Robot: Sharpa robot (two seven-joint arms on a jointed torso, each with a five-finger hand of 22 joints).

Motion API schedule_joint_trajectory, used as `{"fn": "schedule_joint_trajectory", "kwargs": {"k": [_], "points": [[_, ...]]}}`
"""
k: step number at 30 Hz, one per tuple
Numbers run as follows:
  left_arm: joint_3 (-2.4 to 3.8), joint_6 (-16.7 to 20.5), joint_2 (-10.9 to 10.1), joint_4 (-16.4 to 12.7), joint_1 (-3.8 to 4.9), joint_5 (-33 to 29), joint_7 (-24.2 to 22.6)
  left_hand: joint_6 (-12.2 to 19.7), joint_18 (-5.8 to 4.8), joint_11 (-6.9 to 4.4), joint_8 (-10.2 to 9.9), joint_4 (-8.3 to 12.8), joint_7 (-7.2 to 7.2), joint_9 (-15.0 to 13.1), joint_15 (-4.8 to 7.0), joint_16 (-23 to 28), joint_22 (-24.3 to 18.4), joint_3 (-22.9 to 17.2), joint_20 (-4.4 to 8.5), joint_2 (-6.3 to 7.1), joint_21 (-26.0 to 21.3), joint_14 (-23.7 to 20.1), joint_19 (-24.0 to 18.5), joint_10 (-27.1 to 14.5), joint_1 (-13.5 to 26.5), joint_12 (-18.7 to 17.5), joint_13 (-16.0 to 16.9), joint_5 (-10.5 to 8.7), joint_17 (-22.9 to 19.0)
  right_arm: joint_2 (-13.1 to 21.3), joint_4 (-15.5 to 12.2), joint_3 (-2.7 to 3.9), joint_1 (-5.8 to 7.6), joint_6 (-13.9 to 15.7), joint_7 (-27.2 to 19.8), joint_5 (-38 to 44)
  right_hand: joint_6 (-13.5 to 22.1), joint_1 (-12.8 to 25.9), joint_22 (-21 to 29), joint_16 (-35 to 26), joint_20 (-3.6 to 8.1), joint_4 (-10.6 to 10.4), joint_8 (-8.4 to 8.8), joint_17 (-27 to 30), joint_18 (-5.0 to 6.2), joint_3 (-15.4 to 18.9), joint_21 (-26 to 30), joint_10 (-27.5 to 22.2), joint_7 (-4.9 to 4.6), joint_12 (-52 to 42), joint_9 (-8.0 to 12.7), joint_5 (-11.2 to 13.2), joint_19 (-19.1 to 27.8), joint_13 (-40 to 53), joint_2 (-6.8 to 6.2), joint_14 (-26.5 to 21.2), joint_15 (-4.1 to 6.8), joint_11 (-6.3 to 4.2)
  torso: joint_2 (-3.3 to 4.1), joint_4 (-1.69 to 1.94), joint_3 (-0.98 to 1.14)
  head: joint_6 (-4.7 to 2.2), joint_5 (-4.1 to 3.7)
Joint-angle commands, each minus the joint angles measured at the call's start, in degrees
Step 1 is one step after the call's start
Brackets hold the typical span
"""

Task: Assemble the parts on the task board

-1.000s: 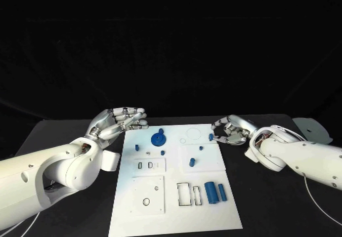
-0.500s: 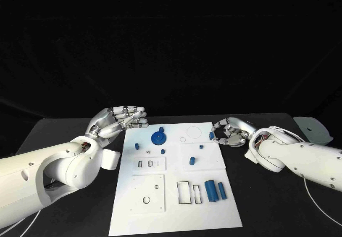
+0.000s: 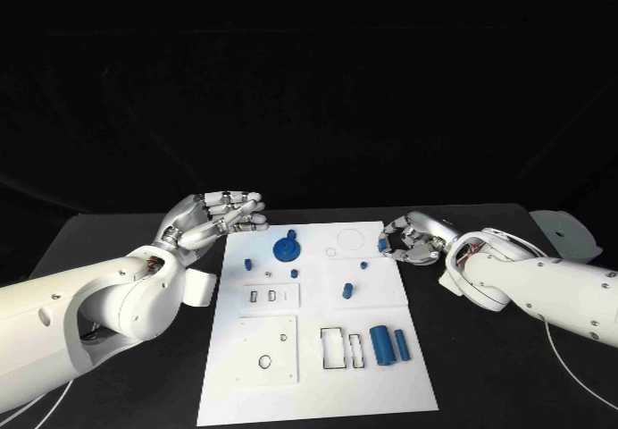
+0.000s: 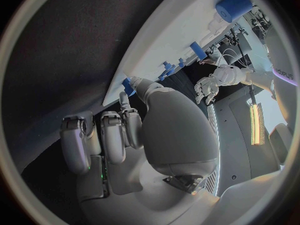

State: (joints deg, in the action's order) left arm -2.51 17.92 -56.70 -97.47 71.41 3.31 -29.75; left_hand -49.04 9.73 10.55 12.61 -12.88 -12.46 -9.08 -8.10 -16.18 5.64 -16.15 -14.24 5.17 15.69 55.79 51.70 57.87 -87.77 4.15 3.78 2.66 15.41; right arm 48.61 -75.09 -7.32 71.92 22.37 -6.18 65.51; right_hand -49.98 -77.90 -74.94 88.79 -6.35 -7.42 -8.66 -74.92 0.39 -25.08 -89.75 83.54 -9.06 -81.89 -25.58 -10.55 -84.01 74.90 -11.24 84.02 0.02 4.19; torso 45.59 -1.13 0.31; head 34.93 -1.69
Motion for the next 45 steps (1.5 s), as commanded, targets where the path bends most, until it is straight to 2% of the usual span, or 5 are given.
{"fn": "schedule_joint_trajectory", "kwargs": {"k": [1, 21, 36, 44, 45], "points": [[0.05, -1.0, 0.0, -0.1, 0.05, -0.2, -0.4, -0.1, 0.78, 0.2, -0.2, 0.0, -1.43, 0.1, 0.05, 0.4, -0.1, -0.2, -0.09, -0.02, -0.3, -0.1, 0.4, 0.2, 0.6, -0.3, 0.1, 0.19, 0.0, -0.2, 0.1, -0.03, -0.07, -0.1, 0.5, 0.9, -0.4, 0.1, -15.1, 0.3, 0.27, -0.1, -0.21, -12.8, -0.39, -0.3, -0.3, 0.4, 0.04, -0.3, -0.1, -0.3, -6.0, 8.8, 0.45, 5.4, 0.07, 0.04, 0.05, 0.0, -0.03, 0.12, 0.02], [0.05, -1.3, -0.1, -0.1, 0.05, -0.2, -0.1, -0.1, 0.77, 0.21, -0.2, 0.0, -1.43, 0.1, 0.05, 0.4, -0.1, -0.2, -0.09, -0.01, -0.3, -0.1, 0.4, 0.2, 0.6, -0.3, 0.1, 0.19, 0.1, -1.2, 0.5, -0.03, -0.07, 0.8, 0.5, 0.8, -1.9, 0.5, -15.1, 0.4, 0.38, -0.3, -0.65, -12.9, -0.39, -0.7, -0.3, 0.7, 0.23, -0.7, -0.3, 0.0, -6.0, 9.1, 1.17, 5.4, 0.28, -0.06, -0.02, -0.07, 0.02, 0.47, 0.15], [0.05, -1.3, -0.2, -0.2, 0.05, -0.2, 0.1, -0.1, 0.77, 0.22, -0.2, -0.1, -1.45, 0.1, 0.04, 0.4, -0.1, -0.3, -0.09, 0.01, -0.3, -0.1, 0.5, 0.2, 0.7, -0.3, 0.1, 0.19, 0.1, -1.3, 0.5, -0.02, -0.07, 2.4, 0.5, 0.8, -7.6, -0.2, -15.1, 0.4, 1.79, 1.0, -4.59, -13.0, -0.39, -1.9, -0.3, 1.1, 2.33, -1.0, -2.2, 0.6, -6.0, 9.3, 3.71, 5.5, 1.87, -1.87, 0.03, -0.11, 0.08, 0.53, 0.16], [0.04, -1.4, -0.2, -0.1, 0.05, -0.2, 0.1, -0.1, 0.77, 0.22, -0.2, -0.1, -1.45, 0.1, 0.04, 0.4, -0.1, -0.3, -0.09, 0.01, -0.3, -0.1, 0.5, 0.2, 0.7, -0.3, 0.1, 0.19, 0.1, -0.5, -2.8, 0.15, 0.14, 5.2, 1.6, 0.8, -7.2, -0.5, -15.1, 0.3, 1.83, 1.3, -4.7, -12.8, -0.39, -2.3, -0.3, 0.8, 2.2, -0.6, -2.3, 0.8, -6.0, 9.1, 4.25, 5.4, 1.72, -1.93, -0.07, -0.06, 0.08, 0.57, 0.38], [0.04, -1.4, -0.2, 0.0, 0.05, -0.2, 0.1, -0.1, 0.77, 0.22, -0.2, -0.1, -1.45, 0.1, 0.04, 0.4, -0.1, -0.3, -0.09, 0.01, -0.3, -0.1, 0.5, 0.2, 0.7, -0.3, 0.1, 0.19, 0.1, -0.2, -4.1, 0.21, 0.4, 5.4, 2.2, 0.7, -6.7, -0.7, -15.1, 0.3, 1.69, 1.7, -4.85, -12.8, -0.39, -3.0, -0.3, 0.5, 2.05, -0.2, -2.5, 2.2, -6.0, 8.8, 4.83, 5.4, 1.49, -1.81, -0.1, -0.07, 0.07, 0.62, 0.39]]}}
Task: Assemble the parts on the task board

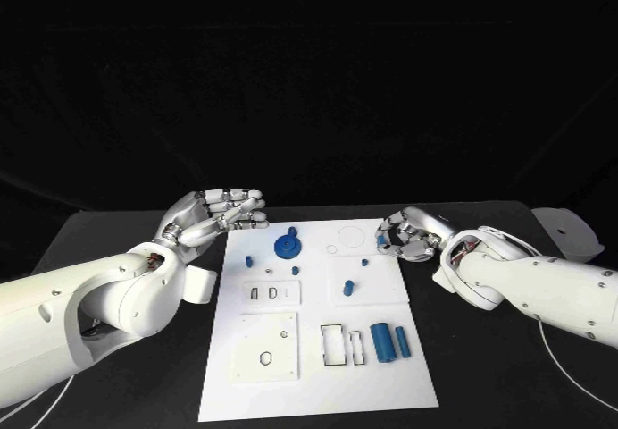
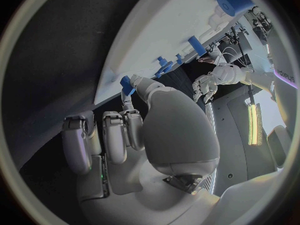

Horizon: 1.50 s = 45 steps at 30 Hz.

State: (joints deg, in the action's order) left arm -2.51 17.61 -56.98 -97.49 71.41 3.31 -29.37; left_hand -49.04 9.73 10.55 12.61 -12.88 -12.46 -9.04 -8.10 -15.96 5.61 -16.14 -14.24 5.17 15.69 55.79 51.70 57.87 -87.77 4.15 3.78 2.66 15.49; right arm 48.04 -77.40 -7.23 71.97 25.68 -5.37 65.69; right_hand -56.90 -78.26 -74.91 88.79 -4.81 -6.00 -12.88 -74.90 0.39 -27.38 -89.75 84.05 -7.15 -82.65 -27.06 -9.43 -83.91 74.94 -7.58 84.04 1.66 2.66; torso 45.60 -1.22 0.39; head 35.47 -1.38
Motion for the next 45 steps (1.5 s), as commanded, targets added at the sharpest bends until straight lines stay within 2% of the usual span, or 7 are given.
{"fn": "schedule_joint_trajectory", "kwargs": {"k": [1, 7, 12, 19, 25, 35, 45], "points": [[0.04, -1.1, 0.1, 0.1, 0.05, -0.2, -0.3, -0.1, 0.77, 0.22, -0.2, -0.1, -1.45, 0.1, 0.04, 0.2, -0.1, -0.3, -0.09, 0.01, -0.3, -0.1, 0.5, 0.2, 0.7, -0.3, 0.1, 0.19, 0.1, 0.6, -2.8, 0.16, 0.62, 2.3, 2.0, 0.5, 0.3, -0.3, -15.1, 0.3, 0.13, 0.3, -0.68, -12.8, -0.39, -0.7, -0.3, -0.1, 0.12, 0.7, -1.1, 1.2, -6.1, 8.7, 1.26, 5.4, -0.18, -0.26, -0.14, 0.02, -0.05, 0.07, 0.09], [0.04, -1.1, 0.3, 0.7, 0.05, -0.2, -0.2, -0.1, 0.77, 0.22, -0.3, -0.1, -1.44, 0.1, 0.04, 0.2, -0.1, -0.3, -0.1, 0.01, -0.3, -0.1, 0.5, 0.2, 0.8, -0.3, 0.1, 0.2, 0.1, 1.4, -8.7, 0.24, 2.18, 3.1, 6.1, 1.5, 0.5, -0.1, -15.1, 0.2, 0.05, 0.3, -0.8, -12.7, -0.39, -1.1, -0.3, -0.3, 0.06, 1.1, -1.2, 1.6, -6.1, 8.3, 1.78, 5.4, -0.25, -0.19, -0.29, -0.06, -0.14, 0.05, 0.32], [0.04, -1.2, 1.2, 2.1, 0.05, -0.2, -0.2, -0.1, 0.77, 0.21, -0.3, -0.1, -1.42, 0.1, 0.04, 0.2, -0.1, -0.4, -0.09, 0.01, -0.3, -0.1, 0.5, 0.2, 0.8, -0.3, 0.1, 0.2, 0.1, 0.5, -13.9, 0.25, 3.02, 3.7, 10.8, 4.4, 0.5, -0.1, -15.1, 0.2, 0.04, 0.3, -0.84, -12.7, -0.39, -1.2, -0.3, -0.4, 0.06, 1.2, -1.2, 1.6, -6.1, 8.3, 1.87, 5.4, -0.25, -0.19, -0.78, -0.12, -0.24, 0.6, 1.22], [0.03, -1.1, 2.8, 4.6, 0.05, -0.2, -0.4, -0.1, 0.77, 0.21, -0.3, -0.1, -1.42, 0.1, 0.04, 0.2, -0.1, -0.4, -0.09, 0.01, -0.3, -0.1, 0.5, 0.2, 0.8, -0.3, 0.1, 0.2, 0.1, -4.2, -16.8, -0.05, 2.69, 3.3, 14.9, 7.9, 0.5, -0.2, -15.1, 0.2, 0.02, 0.5, -0.98, -12.7, -0.39, -1.4, -0.3, -0.4, 0.11, 1.3, -1.3, 1.7, -6.1, 8.2, 1.91, 5.4, -0.24, -0.22, -1.56, -0.14, -0.5, 1.37, 1.86], [0.03, -1.0, 3.9, 6.2, 0.05, -0.4, -0.5, -0.2, 0.77, 0.19, -0.2, -0.1, -1.39, 0.1, 0.05, 0.2, -0.1, -0.4, -0.09, -0.02, -0.3, -0.1, 0.5, 0.2, 0.7, -0.3, 0.1, 0.2, 0.2, -8.8, -16.6, -0.56, 1.45, 2.3, 17.0, 11.3, 0.6, -0.2, -15.1, 0.3, 0.02, 0.6, -1.05, -12.8, -0.39, -1.4, -0.3, -0.3, 0.1, 1.2, -1.4, 1.8, -6.1, 8.3, 1.8, 5.4, -0.24, -0.23, -2.07, -0.01, -0.86, 1.84, 1.86], [0.02, -0.4, 4.9, 7.5, 0.05, -0.9, -0.5, -0.2, 0.77, 0.17, -0.2, -0.1, -1.37, 0.0, 0.04, 0.3, -0.1, -0.5, -0.1, -0.03, -0.3, -0.2, 0.5, 0.3, 0.7, -0.3, 0.1, 0.19, 0.2, -15.1, -13.4, -1.02, -2.45, 2.2, 19.4, 16.0, 0.9, 0.0, -15.1, 0.3, 0.01, 0.8, -1.02, -12.9, -0.39, -1.4, -0.3, -0.2, 0.01, 1.0, -1.4, 2.0, -6.1, 8.4, 1.55, 5.4, -0.26, -0.17, -2.42, 0.27, -1.44, 2.38, 2.36], [0.01, -0.3, 5.1, 7.5, 0.06, -0.9, -0.5, -0.2, 0.77, 0.17, -0.2, -0.1, -1.37, 0.0, 0.04, 0.3, -0.1, -0.5, -0.1, -0.03, -0.3, -0.2, 0.5, 0.3, 0.7, -0.3, 0.1, 0.19, 0.2, -18.0, -10.9, -1.23, -4.62, 1.8, 20.6, 19.4, 0.8, 0.2, -15.1, 0.3, -0.01, 0.8, -1.12, -12.9, -0.39, -1.3, -0.3, -0.2, 0.01, 1.0, -1.5, 2.2, -6.1, 8.5, 1.47, 5.4, -0.28, -0.15, -2.27, 0.29, -1.32, 2.71, 2.99]]}}
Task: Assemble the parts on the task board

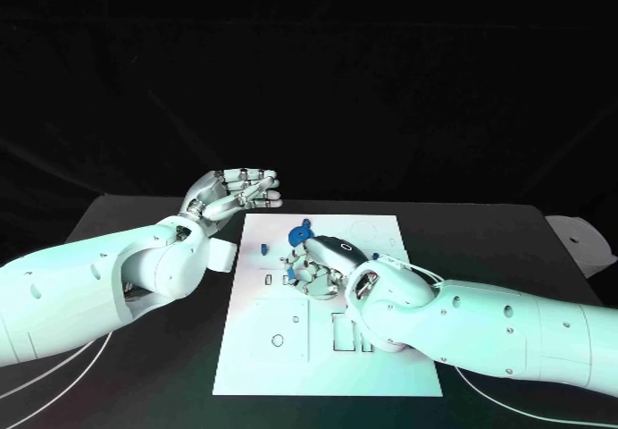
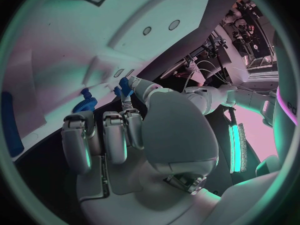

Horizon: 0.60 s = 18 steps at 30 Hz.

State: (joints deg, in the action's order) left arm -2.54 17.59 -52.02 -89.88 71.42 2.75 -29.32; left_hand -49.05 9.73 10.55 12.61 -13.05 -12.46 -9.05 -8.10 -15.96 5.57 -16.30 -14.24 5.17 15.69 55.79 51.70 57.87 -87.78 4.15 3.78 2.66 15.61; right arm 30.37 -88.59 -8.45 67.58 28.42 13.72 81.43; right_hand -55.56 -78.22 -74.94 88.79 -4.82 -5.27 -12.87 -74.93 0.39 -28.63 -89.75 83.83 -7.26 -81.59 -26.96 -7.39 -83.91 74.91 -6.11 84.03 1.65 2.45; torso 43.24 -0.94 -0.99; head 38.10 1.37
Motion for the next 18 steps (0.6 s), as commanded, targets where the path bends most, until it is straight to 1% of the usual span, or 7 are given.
{"fn": "schedule_joint_trajectory", "kwargs": {"k": [1, 8, 15, 18], "points": [[0.04, -0.3, 0.2, -0.2, 0.06, -0.4, -0.5, -0.2, 0.76, 0.17, -0.2, 0.1, -1.37, 0.1, 0.04, 0.3, -0.1, -0.4, -0.1, -0.04, -0.3, -0.2, 0.5, 0.3, 0.7, -0.3, 0.1, 0.2, 0.1, -0.5, 0.5, -0.03, -0.36, -1.0, 1.6, 3.9, -0.5, 0.1, -15.1, 0.3, 0.0, 0.1, -1.13, -12.8, -0.39, -0.1, -0.3, 0.0, 0.12, -0.1, -1.6, 0.1, -6.1, 8.5, -0.01, 5.4, -0.27, 0.06, 0.08, 0.01, 0.09, 0.15, 0.29], [0.04, -0.4, 0.1, -0.3, 0.06, -0.4, -0.5, -0.3, 0.75, 0.16, -0.2, 0.1, -1.35, 0.1, 0.02, 0.4, -0.1, -0.4, -0.12, 0.0, -0.4, -0.3, 0.4, 0.3, 0.7, -0.3, 0.1, 0.2, 0.1, -1.0, 1.7, -0.06, -0.89, -1.2, 1.9, 4.7, -0.6, 0.2, -15.1, 0.3, 0.0, 0.1, -1.19, -12.8, -0.39, -0.1, -0.3, 0.1, 0.13, -0.1, -1.6, 0.2, -6.1, 8.5, -0.06, 5.4, -0.28, 0.05, 0.04, -0.08, 0.13, 0.34, 0.41], [0.04, -0.6, 0.2, -0.4, 0.06, -0.4, -0.4, -0.3, 0.75, 0.16, -0.2, 0.1, -1.35, 0.1, 0.01, 0.4, -0.1, -0.4, -0.12, 0.01, -0.4, -0.4, 0.4, 0.4, 0.7, -0.3, 0.1, 0.19, 0.1, -1.5, 2.4, -0.11, -1.17, -1.9, 2.2, 5.2, -0.6, 0.4, -15.1, 0.3, -0.01, 0.1, -1.23, -12.9, -0.39, 0.0, -0.3, 0.1, 0.14, -0.1, -1.6, 0.3, -6.1, 8.5, -0.11, 5.4, -0.28, 0.05, 0.03, -0.03, 0.15, 0.55, 0.43], [0.04, -0.6, 0.1, -0.5, 0.06, -0.4, -0.4, -0.3, 0.75, 0.16, -0.2, 0.1, -1.35, 0.1, 0.01, 0.4, -0.1, -0.4, -0.12, 0.01, -0.4, -0.4, 0.4, 0.4, 0.7, -0.3, 0.1, 0.19, 0.1, -1.4, 2.6, -0.12, -1.21, -2.1, 2.3, 5.4, -0.6, 0.4, -15.1, 0.3, -0.01, 0.1, -1.23, -12.9, -0.39, 0.0, -0.3, 0.1, 0.14, -0.1, -1.6, 0.3, -6.1, 8.5, -0.11, 5.4, -0.28, 0.05, 0.02, -0.08, 0.15, 0.57, 0.45]]}}
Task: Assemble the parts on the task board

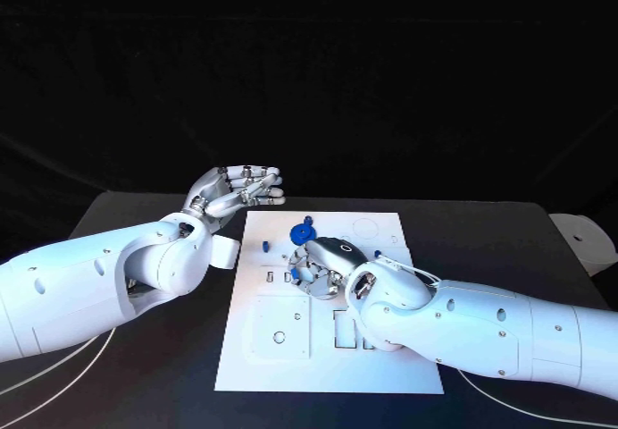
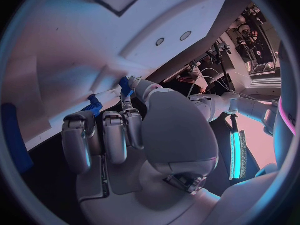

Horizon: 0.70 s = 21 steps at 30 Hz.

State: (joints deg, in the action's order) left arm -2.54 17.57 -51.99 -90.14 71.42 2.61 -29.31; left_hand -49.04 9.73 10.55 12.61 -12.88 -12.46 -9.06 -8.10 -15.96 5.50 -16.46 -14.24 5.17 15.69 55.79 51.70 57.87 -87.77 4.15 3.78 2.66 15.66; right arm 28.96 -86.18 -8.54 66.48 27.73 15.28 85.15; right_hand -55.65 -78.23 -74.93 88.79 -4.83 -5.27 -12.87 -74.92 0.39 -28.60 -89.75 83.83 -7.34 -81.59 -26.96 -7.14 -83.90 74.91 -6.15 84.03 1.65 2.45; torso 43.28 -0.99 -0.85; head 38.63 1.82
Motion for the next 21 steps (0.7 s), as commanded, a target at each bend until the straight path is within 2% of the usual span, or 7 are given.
{"fn": "schedule_joint_trajectory", "kwargs": {"k": [1, 4, 5, 7, 21], "points": [[0.04, -0.6, 0.1, -0.2, 0.06, -0.2, -0.4, -0.3, 0.75, 0.16, -0.2, -0.1, -1.35, 0.1, 0.01, 0.4, -0.1, -0.3, -0.12, 0.01, -0.4, -0.4, 0.4, 0.4, 0.7, -0.3, 0.1, 0.19, 0.0, 0.0, 0.3, -0.03, -0.12, -1.6, 0.8, 1.7, -0.5, 0.4, -15.1, 0.3, 0.0, 0.1, -1.23, -12.9, -0.39, -0.1, -0.3, 0.1, 0.22, -0.1, -1.6, 0.0, -6.1, 8.5, -0.07, 5.4, -0.28, 0.05, -0.01, -0.06, 0.0, 0.04, -0.01], [0.04, -0.6, 0.1, -0.2, 0.06, -0.2, -0.4, -0.3, 0.75, 0.16, -0.2, -0.1, -1.35, 0.1, 0.01, 0.4, -0.1, -0.3, -0.12, 0.01, -0.4, -0.4, 0.4, 0.4, 0.7, -0.3, 0.1, 0.19, 0.0, 0.0, 0.5, -0.04, -0.14, -1.8, 0.8, 1.8, -0.5, 0.7, -15.1, 0.3, -0.01, 0.1, -1.33, -12.9, -0.39, 0.0, -0.3, 0.1, 0.24, -0.1, -1.7, 0.2, -6.1, 8.5, -0.16, 5.4, -0.28, 0.05, 0.01, -0.07, -0.02, 0.01, -0.1], [0.04, -0.7, 0.1, -0.3, 0.06, -0.2, -0.4, -0.3, 0.75, 0.16, -0.2, -0.1, -1.35, 0.1, 0.01, 0.4, -0.1, -0.3, -0.12, 0.01, -0.4, -0.4, 0.4, 0.4, 0.7, -0.3, 0.1, 0.19, 0.0, 0.0, 0.6, -0.04, -0.14, -1.8, 0.8, 1.8, -0.5, 1.3, -15.1, 0.3, -0.03, -0.2, -1.44, -12.8, -0.39, 0.1, -0.3, 0.1, 0.3, -0.1, -1.8, 1.9, -6.1, 8.5, -0.14, 5.4, -0.27, 0.0, 0.01, -0.07, -0.03, -0.06, -0.15], [0.04, -0.7, 0.1, -0.3, 0.06, -0.2, -0.4, -0.3, 0.75, 0.16, -0.2, -0.1, -1.35, 0.1, 0.01, 0.4, -0.1, -0.3, -0.12, 0.01, -0.4, -0.4, 0.4, 0.4, 0.7, -0.3, 0.1, 0.19, 0.0, 0.0, 0.7, -0.05, -0.15, -1.9, 0.9, 1.8, -0.3, 1.6, -15.1, 0.3, -0.01, -0.2, -1.5, -12.8, -0.39, 0.1, -0.3, 0.1, 0.31, 0.0, -1.8, 2.9, -6.1, 8.5, -0.16, 5.4, -0.25, -0.01, 0.03, -0.06, -0.02, -0.05, -0.17], [0.04, -0.8, 0.0, -0.4, 0.06, -0.2, -0.3, -0.3, 0.76, 0.16, -0.2, -0.1, -1.36, 0.1, 0.01, 0.4, -0.1, -0.3, -0.13, 0.04, -0.4, -0.4, 0.4, 0.4, 0.8, -0.3, 0.1, 0.19, 0.1, -0.4, 1.2, -0.07, -0.23, -2.3, 1.4, 2.1, 0.0, 2.3, -15.1, 0.3, -0.02, -0.4, -1.48, -12.8, -0.39, 0.3, -0.3, -0.1, 0.2, 0.2, -1.8, 3.6, -6.1, 8.3, -0.62, 5.4, -0.29, 0.08, 0.0, -0.03, -0.02, 0.24, -0.25]]}}
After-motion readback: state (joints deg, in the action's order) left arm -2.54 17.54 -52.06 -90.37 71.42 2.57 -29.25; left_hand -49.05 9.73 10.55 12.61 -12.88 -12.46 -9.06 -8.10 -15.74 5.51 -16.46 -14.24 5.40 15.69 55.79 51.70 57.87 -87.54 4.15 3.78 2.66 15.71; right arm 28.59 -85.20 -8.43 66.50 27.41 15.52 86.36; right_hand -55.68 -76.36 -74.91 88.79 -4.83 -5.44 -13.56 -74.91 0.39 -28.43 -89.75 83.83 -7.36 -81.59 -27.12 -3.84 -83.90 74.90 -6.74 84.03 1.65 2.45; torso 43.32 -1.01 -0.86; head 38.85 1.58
